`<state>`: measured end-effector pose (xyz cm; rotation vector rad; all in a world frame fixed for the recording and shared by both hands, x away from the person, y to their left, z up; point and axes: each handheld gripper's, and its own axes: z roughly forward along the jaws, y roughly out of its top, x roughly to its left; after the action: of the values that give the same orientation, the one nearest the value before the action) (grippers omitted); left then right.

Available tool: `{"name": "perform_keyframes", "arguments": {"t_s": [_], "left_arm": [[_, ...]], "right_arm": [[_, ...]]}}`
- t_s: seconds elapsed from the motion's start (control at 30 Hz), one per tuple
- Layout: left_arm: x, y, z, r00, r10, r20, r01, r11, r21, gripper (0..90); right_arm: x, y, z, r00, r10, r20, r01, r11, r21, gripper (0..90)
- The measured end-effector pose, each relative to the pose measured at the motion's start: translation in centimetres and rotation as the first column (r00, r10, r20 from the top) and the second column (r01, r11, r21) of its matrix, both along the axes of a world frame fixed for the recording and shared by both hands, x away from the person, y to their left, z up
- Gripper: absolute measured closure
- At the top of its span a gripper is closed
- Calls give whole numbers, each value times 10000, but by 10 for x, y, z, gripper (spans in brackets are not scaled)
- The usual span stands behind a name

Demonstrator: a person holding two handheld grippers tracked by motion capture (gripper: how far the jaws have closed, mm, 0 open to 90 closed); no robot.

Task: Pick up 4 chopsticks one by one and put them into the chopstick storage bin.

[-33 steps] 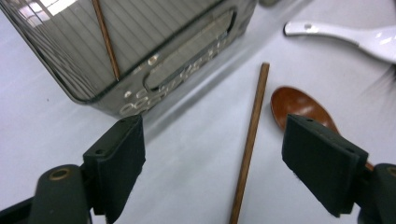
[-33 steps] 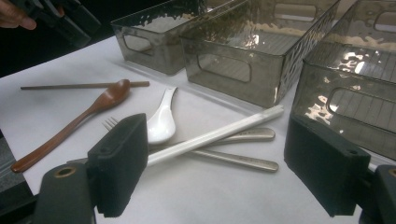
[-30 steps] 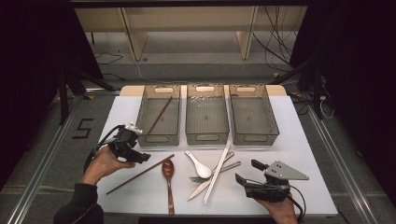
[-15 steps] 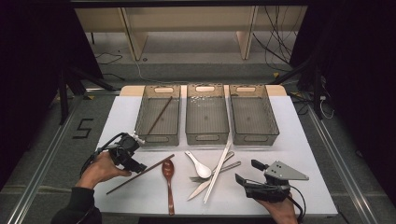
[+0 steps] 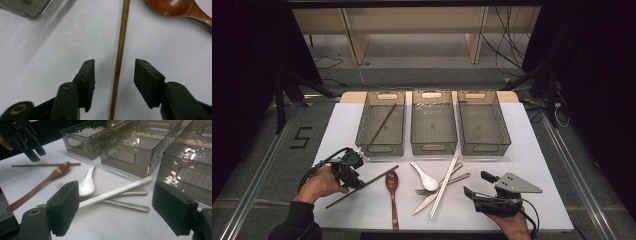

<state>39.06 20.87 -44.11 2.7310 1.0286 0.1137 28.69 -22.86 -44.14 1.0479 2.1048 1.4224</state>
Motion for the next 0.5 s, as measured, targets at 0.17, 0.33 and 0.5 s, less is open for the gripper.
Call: {"name": "perform_keyframes", "arguments": {"t_s": [0.17, 0.33, 0.5], "left_arm": [[0, -2, -4, 9997, -146, -183, 147, 9999, 51, 616], [0, -3, -8, 9992, -257, -290, 263, 9995, 191, 661], [1, -2, -12, 9988, -308, -380, 318, 9991, 266, 704]], "right_arm": [[0, 0, 0, 10000, 9, -5, -9, 10000, -7, 228], [0, 0, 0, 10000, 10, -6, -10, 10000, 2, 228], [0, 0, 0, 10000, 15, -13, -15, 10000, -4, 228]]}}
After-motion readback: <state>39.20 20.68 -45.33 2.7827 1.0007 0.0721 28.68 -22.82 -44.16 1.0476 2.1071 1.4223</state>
